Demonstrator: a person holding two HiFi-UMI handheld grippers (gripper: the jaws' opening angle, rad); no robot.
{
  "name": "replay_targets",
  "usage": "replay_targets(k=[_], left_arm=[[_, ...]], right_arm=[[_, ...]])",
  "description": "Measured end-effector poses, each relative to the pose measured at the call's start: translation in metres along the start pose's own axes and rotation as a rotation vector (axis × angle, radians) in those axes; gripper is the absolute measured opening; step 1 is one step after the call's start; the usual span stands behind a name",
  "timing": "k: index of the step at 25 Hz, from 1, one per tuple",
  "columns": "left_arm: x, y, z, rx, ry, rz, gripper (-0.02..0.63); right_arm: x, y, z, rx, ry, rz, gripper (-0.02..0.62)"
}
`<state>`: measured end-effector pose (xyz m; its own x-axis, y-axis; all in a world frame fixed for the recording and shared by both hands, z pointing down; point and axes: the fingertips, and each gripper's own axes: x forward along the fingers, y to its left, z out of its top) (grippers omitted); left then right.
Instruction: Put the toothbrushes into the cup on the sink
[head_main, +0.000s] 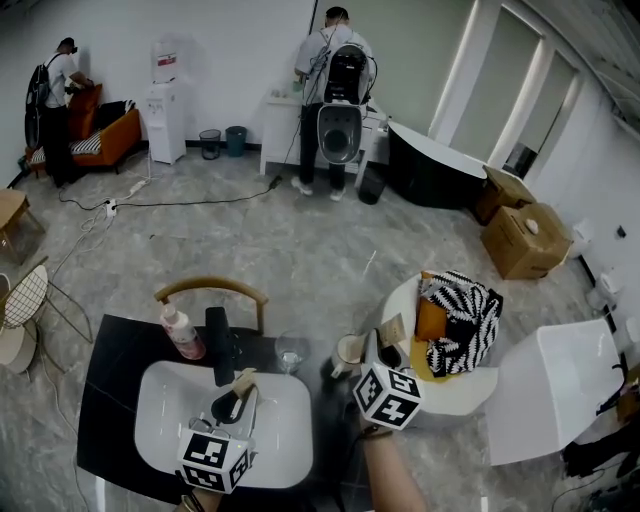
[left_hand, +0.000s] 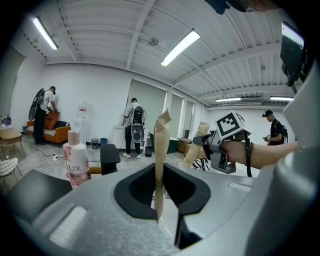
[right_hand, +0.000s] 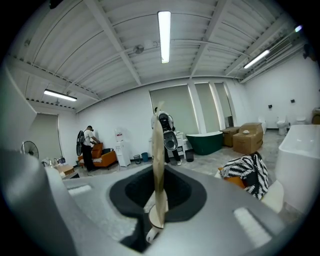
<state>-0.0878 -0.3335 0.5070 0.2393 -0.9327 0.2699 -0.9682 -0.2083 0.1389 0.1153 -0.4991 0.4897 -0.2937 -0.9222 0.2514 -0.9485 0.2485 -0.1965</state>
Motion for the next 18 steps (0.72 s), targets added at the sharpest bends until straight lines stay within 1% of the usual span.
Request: replay_targets(k=[11, 18], left_arm=[[0.001, 0.003, -0.004, -0.011, 0.003, 0.020, 0.040], [-0.001, 0.002, -0.010, -0.031, 0.017, 0.018, 0.040]], right_arm=[[0.014, -0.002, -0.025, 0.000, 0.053, -0.010, 0.038], [0.017, -0.006, -0.035, 0.013, 0.073, -0.014, 0.040]])
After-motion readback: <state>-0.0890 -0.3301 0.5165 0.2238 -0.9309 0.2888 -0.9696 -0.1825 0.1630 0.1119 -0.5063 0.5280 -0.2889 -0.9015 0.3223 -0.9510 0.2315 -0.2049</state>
